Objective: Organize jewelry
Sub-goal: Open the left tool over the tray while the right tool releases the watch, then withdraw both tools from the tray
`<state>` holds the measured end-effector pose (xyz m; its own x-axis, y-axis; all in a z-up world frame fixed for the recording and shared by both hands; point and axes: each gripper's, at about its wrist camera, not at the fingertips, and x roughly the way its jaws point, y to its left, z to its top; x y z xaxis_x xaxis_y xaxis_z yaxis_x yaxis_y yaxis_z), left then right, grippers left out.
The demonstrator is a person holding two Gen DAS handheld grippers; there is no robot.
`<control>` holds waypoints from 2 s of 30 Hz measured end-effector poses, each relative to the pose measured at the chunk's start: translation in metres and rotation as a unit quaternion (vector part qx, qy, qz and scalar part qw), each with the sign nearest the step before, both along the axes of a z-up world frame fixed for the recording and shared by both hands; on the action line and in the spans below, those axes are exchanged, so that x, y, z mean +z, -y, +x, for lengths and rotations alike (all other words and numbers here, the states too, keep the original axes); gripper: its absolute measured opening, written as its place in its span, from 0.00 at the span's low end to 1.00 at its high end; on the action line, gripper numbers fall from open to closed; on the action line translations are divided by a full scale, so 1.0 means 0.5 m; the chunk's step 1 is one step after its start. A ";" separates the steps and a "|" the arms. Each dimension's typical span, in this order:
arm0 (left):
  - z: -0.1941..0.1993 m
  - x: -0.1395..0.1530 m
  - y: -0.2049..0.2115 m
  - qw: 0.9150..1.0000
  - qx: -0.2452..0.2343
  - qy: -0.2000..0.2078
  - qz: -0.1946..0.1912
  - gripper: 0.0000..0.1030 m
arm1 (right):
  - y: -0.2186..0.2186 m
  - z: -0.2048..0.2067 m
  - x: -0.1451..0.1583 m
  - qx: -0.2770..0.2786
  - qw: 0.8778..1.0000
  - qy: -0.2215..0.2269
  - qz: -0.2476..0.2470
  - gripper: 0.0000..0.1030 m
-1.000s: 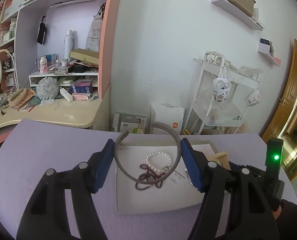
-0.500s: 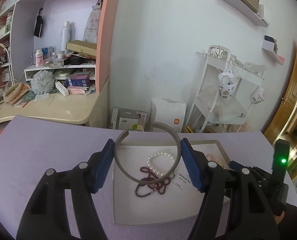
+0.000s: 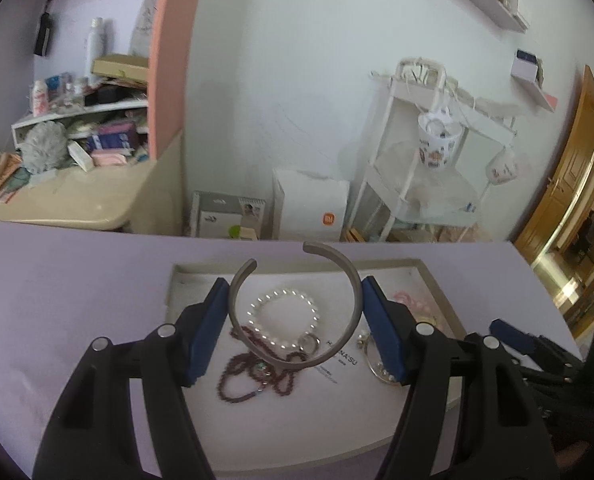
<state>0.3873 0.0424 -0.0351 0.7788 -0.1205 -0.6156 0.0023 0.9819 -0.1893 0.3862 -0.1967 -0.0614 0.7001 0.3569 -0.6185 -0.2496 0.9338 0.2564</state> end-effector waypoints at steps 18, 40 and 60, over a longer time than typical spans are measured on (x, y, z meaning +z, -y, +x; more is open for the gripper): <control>0.033 -0.049 0.024 0.999 -0.024 -0.028 0.008 0.74 | 0.018 -0.004 -0.010 -0.016 1.000 -0.011 -0.001 0.67; -0.265 0.082 -0.086 0.994 0.101 0.020 0.023 0.98 | 0.000 -0.170 0.092 0.025 0.997 0.065 0.019 0.99; -0.429 0.099 -0.049 0.995 0.092 0.038 0.024 0.98 | -0.013 -0.307 0.114 0.042 0.995 0.090 0.004 0.99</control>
<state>0.1726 0.0667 0.0145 0.8296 0.0557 -0.5556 -0.1654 0.9749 -0.1493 0.2327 -0.1904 -0.0046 0.7674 0.4222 -0.4825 -0.3685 0.9063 0.2070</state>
